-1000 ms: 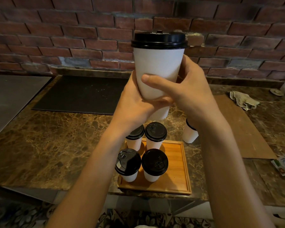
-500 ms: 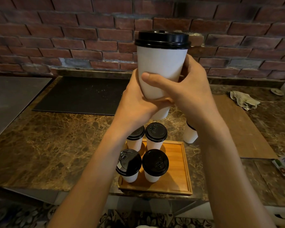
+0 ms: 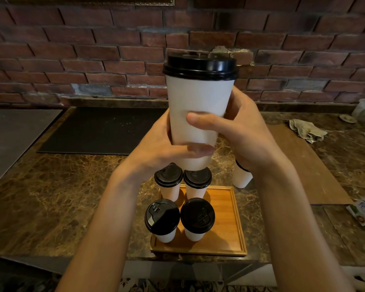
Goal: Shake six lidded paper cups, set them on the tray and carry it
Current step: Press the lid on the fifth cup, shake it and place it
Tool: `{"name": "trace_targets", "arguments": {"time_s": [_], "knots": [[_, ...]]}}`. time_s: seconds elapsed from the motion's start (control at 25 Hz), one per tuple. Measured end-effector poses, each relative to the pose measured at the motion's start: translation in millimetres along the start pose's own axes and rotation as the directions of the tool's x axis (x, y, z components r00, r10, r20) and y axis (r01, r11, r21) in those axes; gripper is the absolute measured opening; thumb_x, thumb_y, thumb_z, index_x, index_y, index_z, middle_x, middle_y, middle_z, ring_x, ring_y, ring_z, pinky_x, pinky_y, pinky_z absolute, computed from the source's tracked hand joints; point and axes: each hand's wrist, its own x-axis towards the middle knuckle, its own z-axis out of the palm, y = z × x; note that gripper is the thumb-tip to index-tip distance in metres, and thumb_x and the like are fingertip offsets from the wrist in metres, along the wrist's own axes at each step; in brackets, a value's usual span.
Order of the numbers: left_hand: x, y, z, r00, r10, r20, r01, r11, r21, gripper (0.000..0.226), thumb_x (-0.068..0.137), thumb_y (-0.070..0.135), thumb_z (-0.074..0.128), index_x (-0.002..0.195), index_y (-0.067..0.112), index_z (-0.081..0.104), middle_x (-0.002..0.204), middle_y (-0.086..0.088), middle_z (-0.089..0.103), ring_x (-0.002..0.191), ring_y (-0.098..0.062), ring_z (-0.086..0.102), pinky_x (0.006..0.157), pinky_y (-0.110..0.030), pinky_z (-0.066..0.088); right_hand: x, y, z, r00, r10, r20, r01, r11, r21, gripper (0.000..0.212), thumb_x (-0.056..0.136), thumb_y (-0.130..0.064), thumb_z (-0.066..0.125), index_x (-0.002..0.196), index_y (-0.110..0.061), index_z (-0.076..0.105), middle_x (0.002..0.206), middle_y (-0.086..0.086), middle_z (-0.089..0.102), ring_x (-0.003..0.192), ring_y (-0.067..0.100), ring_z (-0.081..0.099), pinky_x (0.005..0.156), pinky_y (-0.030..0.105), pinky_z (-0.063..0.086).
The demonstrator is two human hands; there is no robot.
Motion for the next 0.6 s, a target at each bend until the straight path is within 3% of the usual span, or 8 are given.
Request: {"name": "trace_targets", "arguments": {"time_s": [0.12, 0.32, 0.44, 0.6], "knots": [[-0.9, -0.5, 2.1, 1.0, 0.015, 0.001, -0.015, 1.0, -0.005, 0.069, 0.06, 0.026, 0.079, 0.121, 0.031, 0.047, 0.106, 0.019, 0.066, 0.102, -0.004, 0.063, 0.076, -0.015, 0.052, -1.1, 2.4, -0.7, 1.0, 0.014, 0.025, -0.013, 1.0, -0.026, 0.063, 0.07, -0.024, 0.079, 0.127, -0.02, 0.052, 0.117, -0.003, 0.065, 0.11, 0.011, 0.063, 0.085, 0.028, 0.056], [0.7, -1.2, 4.0, 0.999, 0.025, -0.044, -0.025, 1.0, 0.004, 0.065, 0.063, 0.02, 0.08, 0.119, 0.031, 0.048, 0.104, 0.02, 0.067, 0.101, -0.003, 0.064, 0.074, -0.014, 0.052, 0.3, -4.6, -0.5, 1.0, 0.027, 0.016, -0.025, 0.995, -0.099, 0.061, 0.071, -0.03, 0.079, 0.126, -0.023, 0.053, 0.114, -0.008, 0.064, 0.104, 0.003, 0.063, 0.079, 0.019, 0.054], [4.3, -2.8, 6.1, 0.99, 0.045, -0.133, -0.038, 0.998, 0.051, 0.074, 0.056, 0.017, 0.089, 0.115, 0.035, 0.048, 0.102, 0.024, 0.066, 0.1, 0.002, 0.063, 0.072, -0.011, 0.051, 1.5, -7.5, 2.4, 0.999, 0.027, -0.024, -0.03, 0.989, -0.143, 0.064, 0.072, -0.031, 0.082, 0.128, -0.021, 0.052, 0.115, -0.007, 0.062, 0.104, 0.004, 0.062, 0.078, 0.019, 0.055], [7.8, -9.3, 12.2, 0.963, 0.086, -0.257, -0.059, 0.992, 0.111, 0.07, 0.062, 0.02, 0.086, 0.115, 0.039, 0.045, 0.104, 0.024, 0.064, 0.101, 0.008, 0.06, 0.07, -0.006, 0.049, 3.0, -5.6, 11.2, 0.99, 0.033, -0.137, -0.06, 0.979, -0.194, 0.064, 0.072, -0.034, 0.084, 0.126, -0.024, 0.051, 0.114, -0.008, 0.06, 0.102, 0.005, 0.061, 0.08, 0.027, 0.059]]}}
